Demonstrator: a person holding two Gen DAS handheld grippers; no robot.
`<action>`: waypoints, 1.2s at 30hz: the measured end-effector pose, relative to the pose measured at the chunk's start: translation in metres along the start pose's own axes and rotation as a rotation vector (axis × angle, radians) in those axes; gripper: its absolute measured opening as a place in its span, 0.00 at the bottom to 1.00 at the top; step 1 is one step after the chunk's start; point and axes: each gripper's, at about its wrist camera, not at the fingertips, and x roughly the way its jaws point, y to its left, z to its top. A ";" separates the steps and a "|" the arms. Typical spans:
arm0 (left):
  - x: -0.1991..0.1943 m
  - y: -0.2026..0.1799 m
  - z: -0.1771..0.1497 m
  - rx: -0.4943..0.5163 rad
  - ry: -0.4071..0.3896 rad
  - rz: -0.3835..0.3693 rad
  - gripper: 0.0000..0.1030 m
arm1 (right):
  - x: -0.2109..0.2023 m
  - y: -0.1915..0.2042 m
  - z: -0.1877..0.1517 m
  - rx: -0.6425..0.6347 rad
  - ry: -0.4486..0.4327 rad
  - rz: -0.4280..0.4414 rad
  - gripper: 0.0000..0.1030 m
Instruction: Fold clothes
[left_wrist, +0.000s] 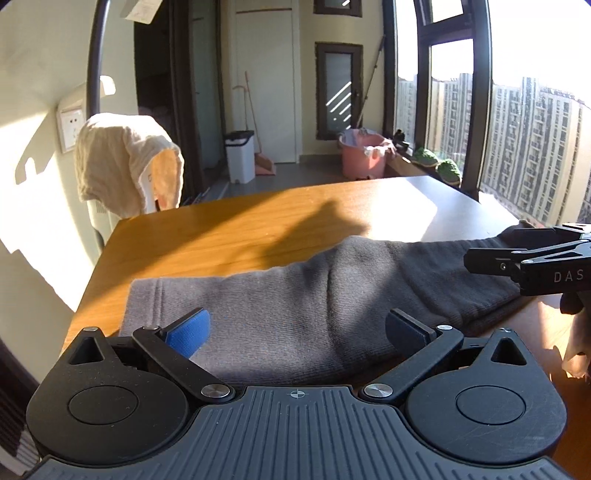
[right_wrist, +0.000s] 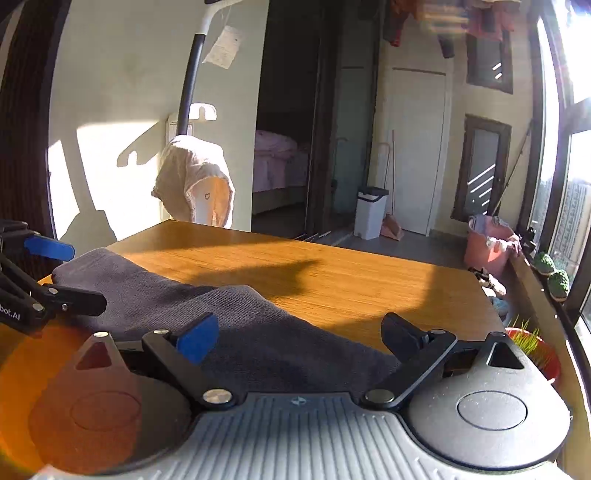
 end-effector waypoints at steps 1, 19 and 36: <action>-0.008 0.009 0.001 0.021 -0.011 0.027 1.00 | 0.002 0.008 0.005 -0.067 0.002 0.051 0.78; -0.043 0.053 -0.022 0.294 0.032 0.152 0.92 | 0.043 0.059 0.046 -0.075 0.157 0.436 0.05; 0.013 0.019 -0.008 0.357 0.024 0.097 0.37 | -0.057 -0.096 -0.056 0.405 0.187 -0.276 0.50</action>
